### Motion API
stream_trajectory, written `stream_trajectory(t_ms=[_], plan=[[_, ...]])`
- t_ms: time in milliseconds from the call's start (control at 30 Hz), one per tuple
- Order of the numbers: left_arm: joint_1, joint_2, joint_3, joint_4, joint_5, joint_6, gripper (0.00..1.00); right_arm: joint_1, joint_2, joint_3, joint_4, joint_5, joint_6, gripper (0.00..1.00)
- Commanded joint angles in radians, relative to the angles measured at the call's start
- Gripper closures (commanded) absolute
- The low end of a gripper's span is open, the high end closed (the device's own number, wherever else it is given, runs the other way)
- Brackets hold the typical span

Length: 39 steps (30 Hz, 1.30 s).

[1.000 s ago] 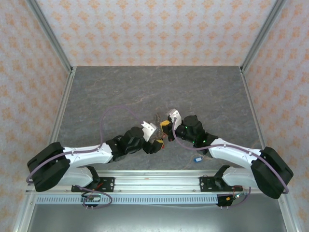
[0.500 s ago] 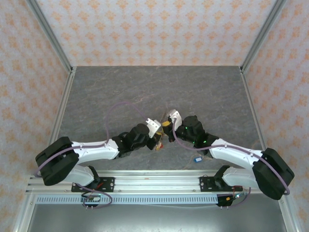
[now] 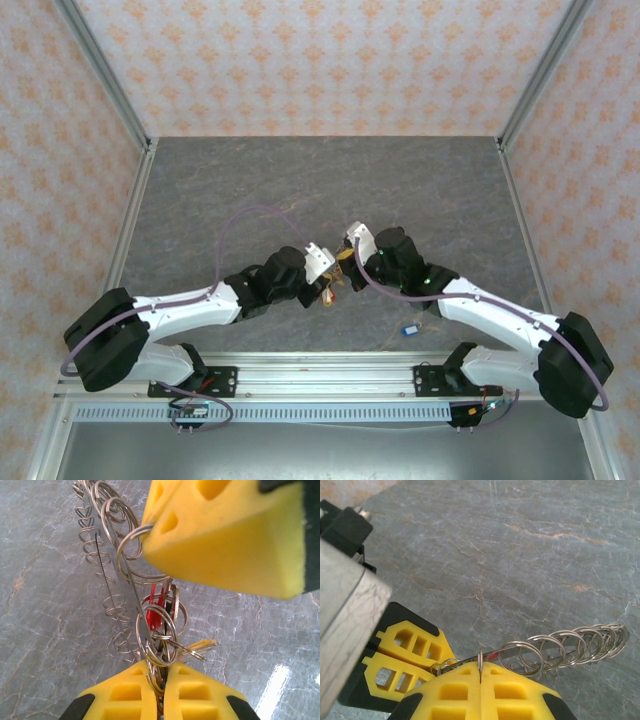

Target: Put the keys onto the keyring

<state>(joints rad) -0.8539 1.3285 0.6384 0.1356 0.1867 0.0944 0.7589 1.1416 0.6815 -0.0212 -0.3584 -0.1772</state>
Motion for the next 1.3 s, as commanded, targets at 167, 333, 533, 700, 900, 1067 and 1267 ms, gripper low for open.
stream_trajectory(t_ms=[167, 333, 533, 700, 900, 1067, 1267], plan=[[0.041, -0.049, 0.047, -0.128, 0.113, 0.098, 1.00, -0.023, 0.033, 0.207, -0.360, -0.121, -0.070, 1.00], [0.071, -0.062, 0.073, -0.183, 0.176, 0.143, 1.00, -0.046, 0.068, 0.280, -0.465, -0.245, -0.039, 1.00], [0.076, -0.052, 0.115, -0.265, 0.151, 0.200, 1.00, -0.045, 0.147, 0.383, -0.633, -0.246, -0.032, 1.00], [0.078, -0.068, 0.123, -0.291, 0.132, 0.230, 1.00, -0.045, 0.199, 0.456, -0.757, -0.234, -0.045, 1.00], [0.078, -0.084, 0.124, -0.305, 0.114, 0.245, 1.00, -0.049, 0.262, 0.515, -0.834, -0.226, -0.023, 1.00], [0.078, -0.084, 0.131, -0.332, 0.096, 0.282, 1.00, -0.056, 0.287, 0.554, -0.876, -0.239, -0.015, 1.00], [0.078, -0.082, 0.138, -0.342, 0.124, 0.326, 1.00, -0.080, 0.290, 0.554, -0.849, -0.330, -0.005, 1.00]])
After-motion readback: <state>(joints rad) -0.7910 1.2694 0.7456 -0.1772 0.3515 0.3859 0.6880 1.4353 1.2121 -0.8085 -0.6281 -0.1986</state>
